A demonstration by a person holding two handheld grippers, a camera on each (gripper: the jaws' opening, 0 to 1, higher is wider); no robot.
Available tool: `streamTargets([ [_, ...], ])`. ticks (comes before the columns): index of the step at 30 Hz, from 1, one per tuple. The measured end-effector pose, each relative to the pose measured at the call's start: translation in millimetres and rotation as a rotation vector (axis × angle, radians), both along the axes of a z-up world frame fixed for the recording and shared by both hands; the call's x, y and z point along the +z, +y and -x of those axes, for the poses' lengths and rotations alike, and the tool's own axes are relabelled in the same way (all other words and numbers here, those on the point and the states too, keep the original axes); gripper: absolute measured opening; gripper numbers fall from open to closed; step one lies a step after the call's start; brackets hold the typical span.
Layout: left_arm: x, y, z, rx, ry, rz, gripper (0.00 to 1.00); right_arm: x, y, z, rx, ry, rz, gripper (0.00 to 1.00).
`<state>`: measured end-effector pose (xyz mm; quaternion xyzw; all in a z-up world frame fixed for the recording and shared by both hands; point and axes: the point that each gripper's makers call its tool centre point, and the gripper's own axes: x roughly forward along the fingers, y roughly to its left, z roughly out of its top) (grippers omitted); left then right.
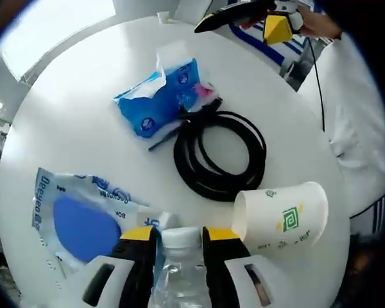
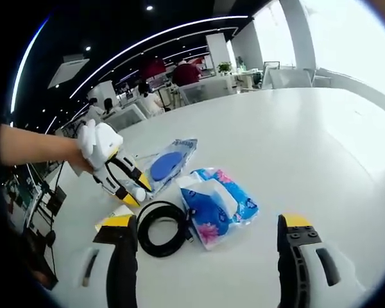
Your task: Arrange the tabletop items into an orderly group along one side of the table until the central work area is clear of visible clutter.
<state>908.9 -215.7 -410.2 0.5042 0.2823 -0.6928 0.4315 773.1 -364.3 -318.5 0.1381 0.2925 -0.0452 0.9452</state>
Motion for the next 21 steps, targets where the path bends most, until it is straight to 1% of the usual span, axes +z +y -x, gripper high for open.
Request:
streamTargets([
  [2, -1.6, 0, -0.5, -0.001, 0.005, -0.005, 0.25, 0.0, -1, 0, 0.0, -0.001, 0.003, 0.86],
  [3, -2.1, 0, -1.9, 0.023, 0.014, -0.006, 0.23, 0.1, -2, 0, -0.003, -0.001, 0.003, 0.86],
  [5, 0.7, 1, -1.3, 0.018, 0.038, 0.004, 0.22, -0.4, -3, 0, -0.006, -0.001, -0.003, 0.85],
  [6, 2.1, 2, 2.4, 0.068, 0.081, -0.003, 0.22, -0.9, -4, 0, -0.008, 0.0, -0.001, 0.85],
  [7, 3.4, 2, 0.7, 0.029, 0.056, 0.012, 0.22, -1.1, -4, 0, -0.006, -0.001, 0.001, 0.85],
  [9, 5.7, 3, 3.1, 0.038, 0.055, 0.018, 0.21, 0.1, -4, 0, -0.01, -0.005, -0.005, 0.84],
  [11, 9.7, 4, 3.0, 0.047, 0.054, 0.043, 0.21, 0.4, -4, 0, -0.009, -0.005, -0.005, 0.84],
  [12, 13.9, 4, 3.7, 0.033, 0.053, 0.071, 0.21, 0.7, -3, 0, -0.009, -0.005, -0.007, 0.84],
  [13, 16.4, 5, 4.2, 0.046, 0.062, 0.083, 0.21, 1.0, -3, -1, -0.008, -0.006, -0.007, 0.84],
  [14, 22.1, 2, -0.5, 0.072, 0.043, 0.13, 0.21, 1.0, -3, -1, -0.005, -0.008, -0.007, 0.84],
  [15, 24.5, 4, 1.1, 0.076, 0.061, 0.136, 0.21, 0.9, -3, -2, -0.003, -0.009, -0.006, 0.84],
  [16, 29.1, 5, -0.2, 0.073, 0.056, 0.158, 0.21, 1.1, -2, -2, -0.001, -0.009, -0.008, 0.84],
  [17, 32.1, 5, -2.8, 0.087, 0.043, 0.175, 0.2, 1.4, -1, -3, 0.004, -0.009, -0.007, 0.84],
  [18, 36.5, 8, -0.5, 0.087, 0.068, 0.186, 0.2, 1.2, 0, -3, 0.009, -0.009, -0.006, 0.83],
  [20, 42.0, 8, -4.6, 0.099, 0.047, 0.219, 0.2, 1.9, 2, -4, 0.015, -0.011, -0.004, 0.84],
  [21, 45.2, 10, -1.8, 0.107, 0.067, 0.225, 0.2, 2.2, 3, -4, 0.019, -0.011, -0.004, 0.84],
])
